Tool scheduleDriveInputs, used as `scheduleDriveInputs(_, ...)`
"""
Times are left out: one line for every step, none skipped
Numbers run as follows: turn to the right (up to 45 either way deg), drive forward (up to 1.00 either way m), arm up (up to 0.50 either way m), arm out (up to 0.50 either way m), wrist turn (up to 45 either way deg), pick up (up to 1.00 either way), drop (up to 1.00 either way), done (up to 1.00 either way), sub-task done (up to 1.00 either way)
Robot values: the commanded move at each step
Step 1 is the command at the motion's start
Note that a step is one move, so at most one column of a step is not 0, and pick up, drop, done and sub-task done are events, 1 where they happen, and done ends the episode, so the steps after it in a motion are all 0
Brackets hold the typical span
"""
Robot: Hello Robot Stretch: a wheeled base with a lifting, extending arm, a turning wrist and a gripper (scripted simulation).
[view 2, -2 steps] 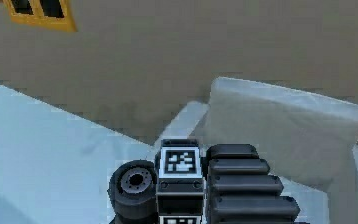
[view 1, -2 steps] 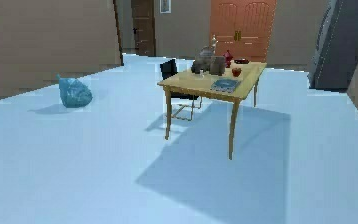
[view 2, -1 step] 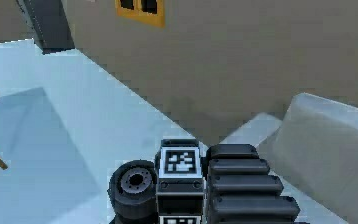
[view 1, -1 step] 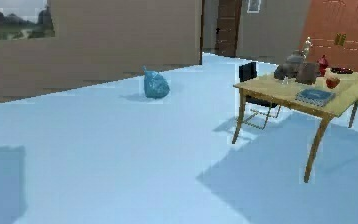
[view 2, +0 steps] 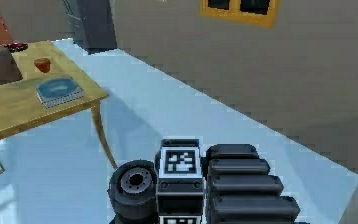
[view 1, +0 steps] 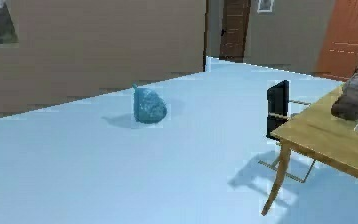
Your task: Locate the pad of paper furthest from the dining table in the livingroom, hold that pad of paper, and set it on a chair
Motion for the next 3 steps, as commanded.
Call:
scheduleDriveInputs(0.0, 1.0, 0.0, 0.0, 0.0, 0.0, 0.0, 0.0, 0.0)
scheduleDriveInputs(3.0, 0.0, 0.0, 0.0, 0.0, 0.0, 0.0, 0.0, 0.0)
scheduleDriveInputs(0.0, 0.4, 0.0, 0.0, 0.0, 0.0, 0.0, 0.0, 0.0)
